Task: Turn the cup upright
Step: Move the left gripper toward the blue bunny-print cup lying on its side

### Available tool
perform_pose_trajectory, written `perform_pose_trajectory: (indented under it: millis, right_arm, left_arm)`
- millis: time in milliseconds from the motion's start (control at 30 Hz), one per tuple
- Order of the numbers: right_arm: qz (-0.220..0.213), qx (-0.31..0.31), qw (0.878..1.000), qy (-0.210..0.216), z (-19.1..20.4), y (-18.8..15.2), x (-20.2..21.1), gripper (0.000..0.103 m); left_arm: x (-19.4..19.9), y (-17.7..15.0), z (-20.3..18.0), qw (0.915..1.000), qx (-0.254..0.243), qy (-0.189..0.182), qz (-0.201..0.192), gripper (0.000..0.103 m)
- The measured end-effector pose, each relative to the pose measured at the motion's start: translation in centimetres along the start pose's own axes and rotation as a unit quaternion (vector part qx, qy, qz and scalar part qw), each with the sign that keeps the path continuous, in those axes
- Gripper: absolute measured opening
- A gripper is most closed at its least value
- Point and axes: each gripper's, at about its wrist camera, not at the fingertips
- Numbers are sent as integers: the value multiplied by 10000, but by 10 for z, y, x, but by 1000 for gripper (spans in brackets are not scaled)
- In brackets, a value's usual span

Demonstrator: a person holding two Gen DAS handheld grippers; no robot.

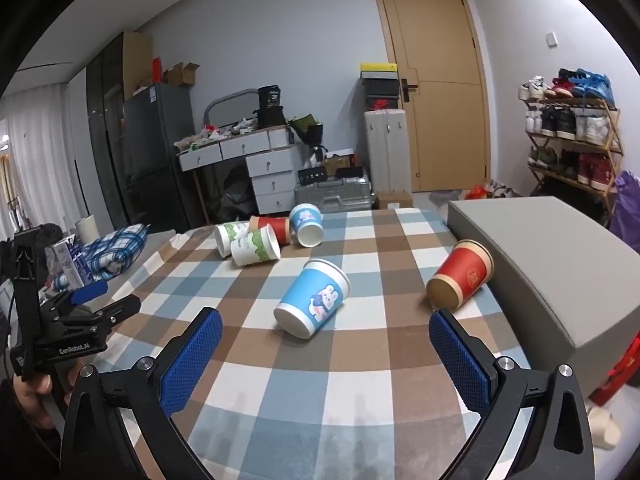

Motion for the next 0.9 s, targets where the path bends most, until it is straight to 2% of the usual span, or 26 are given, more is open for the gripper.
perform_pose_trajectory:
  millis: [167, 367, 900]
  right_arm:
    - [-39, -98, 9999, -4, -3, 0, 1, 103]
    - [-26, -173, 9998, -61, -10, -2, 1, 103]
    - [67, -303, 9994, -163, -26, -4, -3, 103]
  left_arm:
    - [-2, 1, -2, 10000, -73, 20, 49, 102]
    - [-4, 2, -6, 9998, -59, -124, 111, 102]
    - [-16, 12, -30, 9991, -315, -294, 28, 102]
Point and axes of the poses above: each gripper's, at about its wrist camera, not at the fingertips, and x roughly against the way its jaws point, z to its left, y to its top, and after that the axes turned 8 degrees about -x, right-handed
